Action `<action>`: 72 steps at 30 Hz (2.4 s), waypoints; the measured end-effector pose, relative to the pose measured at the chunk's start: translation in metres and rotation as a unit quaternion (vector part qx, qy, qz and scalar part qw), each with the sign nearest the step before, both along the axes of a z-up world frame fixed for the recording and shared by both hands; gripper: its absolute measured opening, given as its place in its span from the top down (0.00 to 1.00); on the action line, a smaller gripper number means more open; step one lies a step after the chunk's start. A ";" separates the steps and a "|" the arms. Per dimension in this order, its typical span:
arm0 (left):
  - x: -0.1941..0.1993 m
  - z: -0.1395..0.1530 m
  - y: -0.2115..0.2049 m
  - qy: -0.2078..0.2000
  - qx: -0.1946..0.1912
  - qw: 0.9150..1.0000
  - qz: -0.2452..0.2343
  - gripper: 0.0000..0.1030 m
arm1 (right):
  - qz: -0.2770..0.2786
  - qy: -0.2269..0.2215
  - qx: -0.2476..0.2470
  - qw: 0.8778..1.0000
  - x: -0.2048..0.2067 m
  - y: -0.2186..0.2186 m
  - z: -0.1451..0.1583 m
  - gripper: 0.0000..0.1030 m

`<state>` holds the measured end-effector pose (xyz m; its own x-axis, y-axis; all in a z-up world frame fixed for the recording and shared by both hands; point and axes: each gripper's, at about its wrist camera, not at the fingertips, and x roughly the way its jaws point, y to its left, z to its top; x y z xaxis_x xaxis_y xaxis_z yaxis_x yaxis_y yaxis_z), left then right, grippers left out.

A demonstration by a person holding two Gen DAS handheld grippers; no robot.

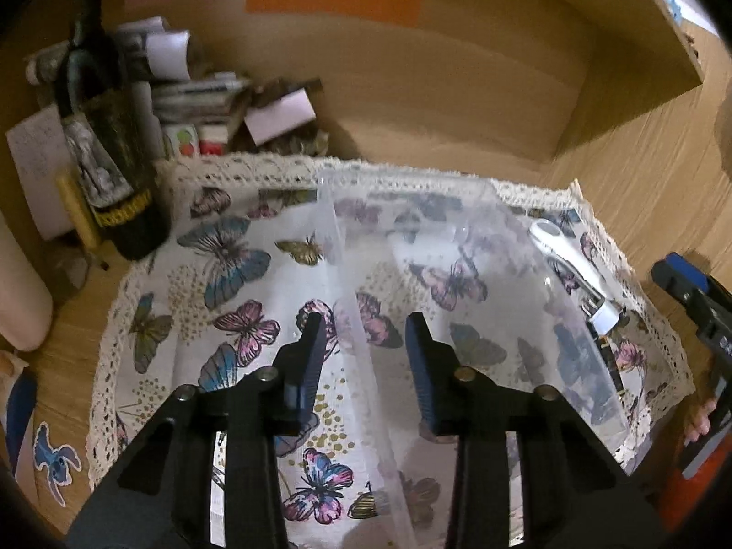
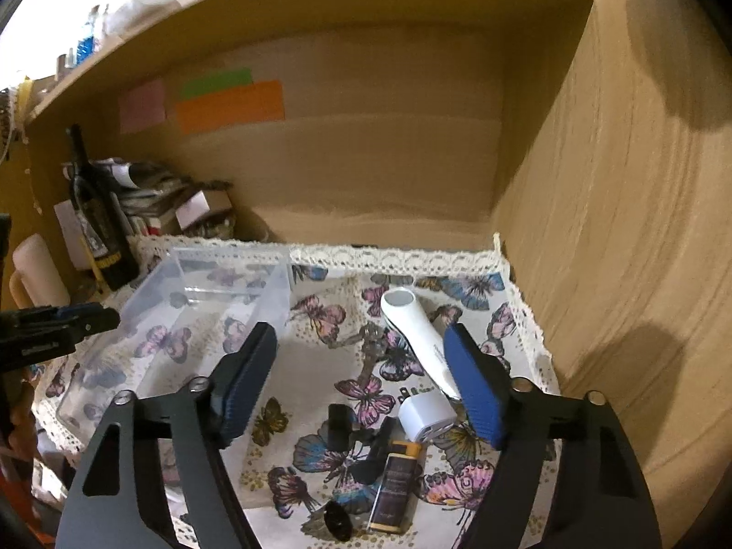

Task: Organize rigid objects
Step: 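Grasp the clear plastic box wall with the left gripper while the right gripper approaches the white device, then grasp the white handheld device with the right gripper and lift it, then lower the white device into the clear box and open the right gripper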

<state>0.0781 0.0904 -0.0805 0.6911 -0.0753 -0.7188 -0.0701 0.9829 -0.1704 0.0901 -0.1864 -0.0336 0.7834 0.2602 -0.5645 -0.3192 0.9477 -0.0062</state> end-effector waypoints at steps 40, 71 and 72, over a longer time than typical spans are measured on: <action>0.013 -0.009 0.006 0.018 -0.023 0.999 -0.037 0.88 | -0.026 0.175 -0.115 0.977 0.136 0.022 -0.061 0.71; 0.009 -0.010 0.002 0.002 -0.016 0.999 -0.043 0.87 | 0.141 0.104 -0.088 0.981 0.049 0.134 -0.023 0.71; 0.009 -0.010 0.002 0.002 -0.016 0.999 -0.044 0.87 | 0.140 0.113 -0.091 0.979 0.049 0.136 -0.029 0.71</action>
<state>0.0867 0.0925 -0.0903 0.6783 -0.1584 -0.7175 0.0150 0.9793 -0.2021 0.1392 -0.0507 -0.0623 0.5443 0.3263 -0.7728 -0.5800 0.8120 -0.0656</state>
